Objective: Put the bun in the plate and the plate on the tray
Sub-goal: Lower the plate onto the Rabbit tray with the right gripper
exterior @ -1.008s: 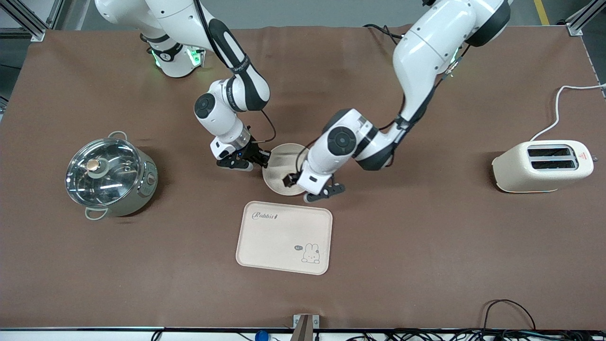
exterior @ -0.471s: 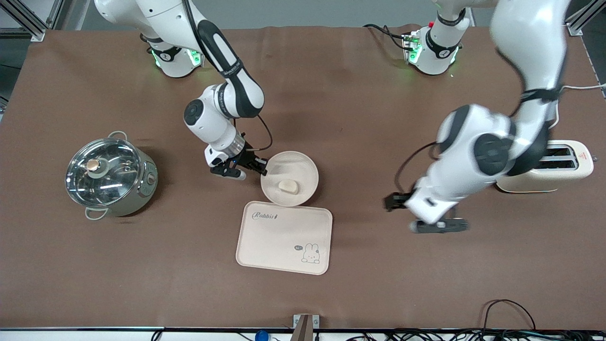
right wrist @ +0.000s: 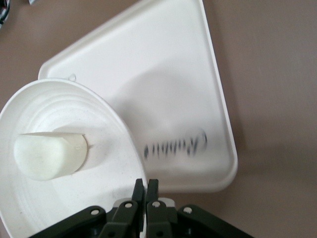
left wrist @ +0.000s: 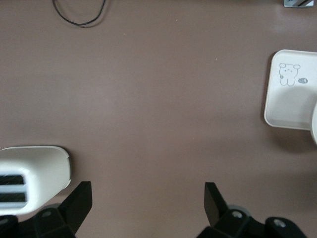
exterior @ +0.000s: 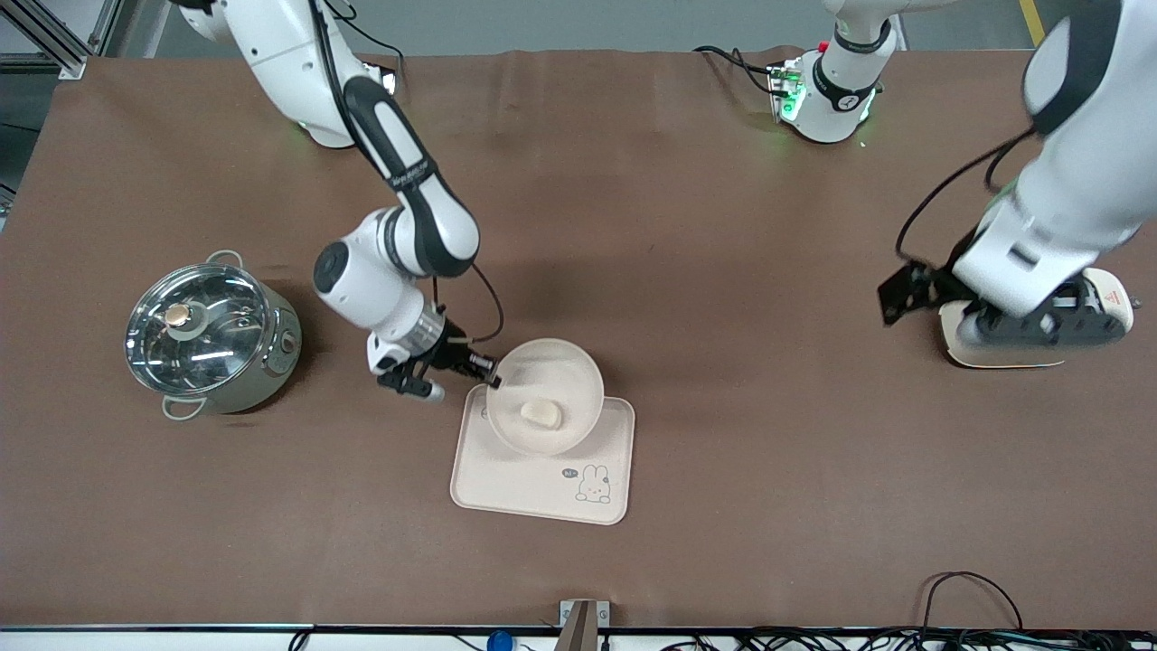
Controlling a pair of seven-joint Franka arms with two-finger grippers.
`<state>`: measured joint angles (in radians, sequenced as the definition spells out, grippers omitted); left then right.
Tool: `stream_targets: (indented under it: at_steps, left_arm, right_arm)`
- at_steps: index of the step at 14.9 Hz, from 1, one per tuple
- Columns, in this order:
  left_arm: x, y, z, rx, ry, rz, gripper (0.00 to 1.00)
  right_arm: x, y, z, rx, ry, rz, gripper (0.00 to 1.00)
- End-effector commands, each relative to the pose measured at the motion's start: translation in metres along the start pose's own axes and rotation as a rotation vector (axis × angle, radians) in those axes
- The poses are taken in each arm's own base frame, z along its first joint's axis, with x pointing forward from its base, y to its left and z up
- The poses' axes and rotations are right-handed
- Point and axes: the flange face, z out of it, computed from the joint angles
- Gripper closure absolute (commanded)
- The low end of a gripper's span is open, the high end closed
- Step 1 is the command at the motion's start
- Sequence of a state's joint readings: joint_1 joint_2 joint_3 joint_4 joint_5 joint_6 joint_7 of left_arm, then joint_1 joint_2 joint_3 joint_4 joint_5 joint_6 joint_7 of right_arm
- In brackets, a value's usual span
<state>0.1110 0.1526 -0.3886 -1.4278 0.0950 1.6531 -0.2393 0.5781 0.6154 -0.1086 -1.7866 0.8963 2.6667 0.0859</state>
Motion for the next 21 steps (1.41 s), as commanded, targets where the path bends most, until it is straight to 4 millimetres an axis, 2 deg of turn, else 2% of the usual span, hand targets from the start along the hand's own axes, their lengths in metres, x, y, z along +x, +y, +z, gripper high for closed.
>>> stream_targets:
  at_steps: [1, 3, 6, 10, 16, 18, 19, 21]
  left_arm:
    - [-0.024, -0.002, -0.015, 0.034, -0.034, 0.021, 0.00]
    - [-0.032, -0.014, -0.019, 0.048, -0.075, -0.002, 0.00]
    - [-0.040, -0.020, -0.034, 0.027, -0.059, -0.014, 0.00]
    - [-0.042, -0.041, -0.031, 0.025, -0.070, 0.044, 0.00]
    - [-0.038, -0.035, -0.032, 0.020, -0.063, 0.044, 0.00]
    - [-0.029, -0.038, -0.032, 0.017, -0.055, 0.048, 0.00]
    - [-0.028, -0.039, -0.034, 0.014, -0.050, 0.046, 0.00]
    - [-0.023, -0.041, -0.032, -0.033, -0.055, 0.033, 0.00]
  right_arm:
    - [0.064, 0.004, 0.016, -0.005, -0.035, -0.035, 1.00]
    - [0.071, 0.010, 0.013, -0.020, -0.057, -0.040, 1.00]
    - [0.064, 0.010, 0.022, -0.039, -0.068, -0.060, 1.00]
    - [0.057, 0.011, 0.034, -0.064, -0.074, -0.087, 1.00]
    - [0.056, 0.015, 0.041, -0.079, -0.074, -0.099, 1.00]
    - [0.056, 0.017, 0.044, -0.081, -0.075, -0.097, 1.00]
    - [0.055, 0.016, 0.045, -0.078, -0.078, -0.093, 0.96]
    - [0.057, 0.017, 0.043, -0.073, -0.074, -0.074, 0.52]
